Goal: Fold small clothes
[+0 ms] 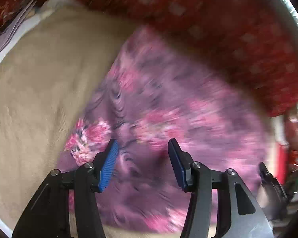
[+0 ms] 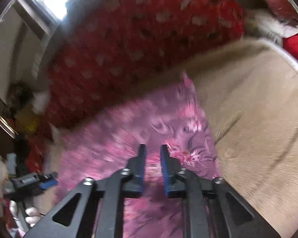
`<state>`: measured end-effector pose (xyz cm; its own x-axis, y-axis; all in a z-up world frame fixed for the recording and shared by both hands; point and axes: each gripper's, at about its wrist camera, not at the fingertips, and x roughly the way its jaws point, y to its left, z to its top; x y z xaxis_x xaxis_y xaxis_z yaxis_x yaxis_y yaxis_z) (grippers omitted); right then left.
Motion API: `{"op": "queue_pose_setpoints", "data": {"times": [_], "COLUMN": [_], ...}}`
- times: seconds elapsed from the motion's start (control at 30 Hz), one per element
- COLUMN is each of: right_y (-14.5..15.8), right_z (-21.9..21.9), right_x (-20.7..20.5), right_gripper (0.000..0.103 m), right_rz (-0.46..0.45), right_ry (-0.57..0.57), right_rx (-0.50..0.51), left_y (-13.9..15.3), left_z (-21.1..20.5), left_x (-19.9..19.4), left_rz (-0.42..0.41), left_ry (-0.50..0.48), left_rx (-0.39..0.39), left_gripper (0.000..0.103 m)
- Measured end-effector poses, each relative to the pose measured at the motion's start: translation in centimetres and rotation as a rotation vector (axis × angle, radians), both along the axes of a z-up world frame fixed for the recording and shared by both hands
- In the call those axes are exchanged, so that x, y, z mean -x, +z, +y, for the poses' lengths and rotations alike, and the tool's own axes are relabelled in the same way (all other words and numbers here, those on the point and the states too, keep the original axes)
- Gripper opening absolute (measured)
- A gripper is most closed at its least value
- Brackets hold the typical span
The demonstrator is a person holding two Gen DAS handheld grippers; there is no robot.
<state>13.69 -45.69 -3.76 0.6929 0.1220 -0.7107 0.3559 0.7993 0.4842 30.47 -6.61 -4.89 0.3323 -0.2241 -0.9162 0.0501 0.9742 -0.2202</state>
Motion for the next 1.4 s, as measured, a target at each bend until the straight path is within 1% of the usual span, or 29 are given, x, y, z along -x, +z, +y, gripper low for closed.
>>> {"op": "queue_pose_setpoints", "data": {"times": [0.03,0.07,0.13,0.17,0.2,0.23,0.27,0.33,0.4,0.43,0.47,0.5,0.57,0.6,0.63,0.67,0.7,0.73,0.77,0.83,0.9,0.97,1.03,1.07,1.1,1.13,1.17,1.27,1.4], "right_y": [-1.3,-0.8,0.6,1.2,2.0,2.5,2.6,1.9,0.3,-0.4,-0.6,-0.3,0.7,0.6,0.2,-1.2,-1.7,-1.4,-0.7,1.2,3.3,4.7,4.2,3.3,1.3,0.0,0.0,1.5,3.6], "right_z": [0.0,-0.1,-0.6,-1.1,-1.9,-2.8,-3.6,-5.3,-6.6,-7.0,-7.0,-6.9,-6.9,-7.3,-7.6,-7.9,-8.1,-8.0,-7.8,-6.5,-5.1,-2.9,-1.0,-0.2,0.5,0.8,1.2,2.0,4.8], "right_x": [-0.7,-0.4,-0.7,-0.9,-1.2,-1.6,-2.1,-3.6,-5.3,-5.7,-5.9,-6.0,-5.7,-5.4,-5.3,-5.3,-6.1,-5.8,-5.6,-5.0,-3.8,-3.1,-3.1,-4.0,-4.7,-5.2,-4.6,-4.6,-5.3], "right_gripper": [0.015,0.017,0.022,0.022,0.025,0.029,0.04,0.044,0.043,0.043,0.027,0.006,0.007,0.006,0.006,0.006,0.006,0.006,0.01,0.013,0.013,0.017,0.023,0.024,0.025,0.026,0.025,0.027,0.028], "right_rz": [0.052,0.011,-0.011,-0.036,-0.067,-0.082,-0.086,-0.029,0.051,0.063,0.05,0.017,-0.052,-0.062,-0.031,0.042,0.072,0.059,0.056,0.051,-0.043,-0.106,-0.095,-0.063,0.031,0.092,0.054,0.07,-0.003], "right_ry": [0.012,0.001,0.009,0.003,-0.024,-0.056,-0.084,-0.155,-0.174,-0.177,-0.168,-0.142,-0.124,-0.131,-0.146,-0.149,-0.144,-0.154,-0.168,-0.206,-0.177,-0.117,-0.065,-0.041,-0.006,0.012,-0.001,-0.014,0.045], "right_rx": [0.001,0.01,-0.009,-0.006,0.007,0.008,0.003,0.021,-0.016,-0.048,-0.071,-0.083,-0.051,-0.029,-0.012,-0.028,-0.051,-0.048,-0.03,0.058,0.107,0.153,0.19,0.201,0.198,0.19,0.219,0.234,0.272], "left_y": [-0.5,0.0,1.0,1.6,2.4,2.9,3.0,2.4,0.9,0.0,-0.3,-0.5,-1.1,-1.6,-2.0,-2.0,-1.9,-1.6,-1.2,-0.3,0.4,0.3,-0.2,-0.5,-0.6,-0.5,-0.5,-0.5,-0.6], "left_z": [-0.2,-0.4,-0.7,-0.7,-0.4,-0.3,0.0,0.5,0.7,0.7,0.2,0.1,-0.3,-0.6,-0.9,-1.3,-1.9,-2.1,-2.2,-1.6,-1.0,-0.9,-1.3,-1.5,-1.7,-1.7,-1.8,-1.6,-1.5], "left_x": [0.0,0.2,-0.2,-0.7,-1.1,-1.5,-1.9,-2.5,-3.5,-4.0,-4.2,-4.3,-4.3,-4.3,-4.3,-4.2,-4.0,-3.9,-3.8,-3.9,-3.6,-4.0,-3.9,-3.9,-3.9,-3.7,-3.7,-3.5,-3.4], "left_rz": [-0.029,-0.073,-0.087,-0.09,-0.107,-0.121,-0.132,-0.13,-0.1,-0.079,-0.087,-0.115,-0.158,-0.17,-0.191,-0.221,-0.239,-0.247,-0.241,-0.213,-0.192,-0.166,-0.158,-0.158,-0.165,-0.168,-0.169,-0.165,-0.16], "left_ry": [-0.006,-0.014,-0.024,-0.017,-0.001,0.011,0.021,0.032,0.025,0.019,0.013,0.009,0.02,0.016,0.007,-0.003,-0.013,-0.02,-0.028,-0.025,-0.035,-0.043,-0.042,-0.046,-0.052,-0.052,-0.054,-0.055,-0.054], "left_rx": [-0.015,-0.03,-0.028,0.013,0.071,0.095,0.106,0.138,0.169,0.165,0.156,0.13,0.047,0.013,-0.014,-0.049,-0.084,-0.107,-0.117,-0.073,0.009,0.037,-0.002,-0.024,-0.036,-0.039,-0.041,-0.03,-0.022], "left_gripper": [0.052,0.053,0.053,0.053,0.053,0.053,0.053,0.053,0.053,0.053,0.053,0.053,0.053,0.055,0.056,0.057,0.057,0.057,0.057,0.057,0.057,0.057,0.057,0.058,0.058,0.058,0.058,0.058,0.058]}}
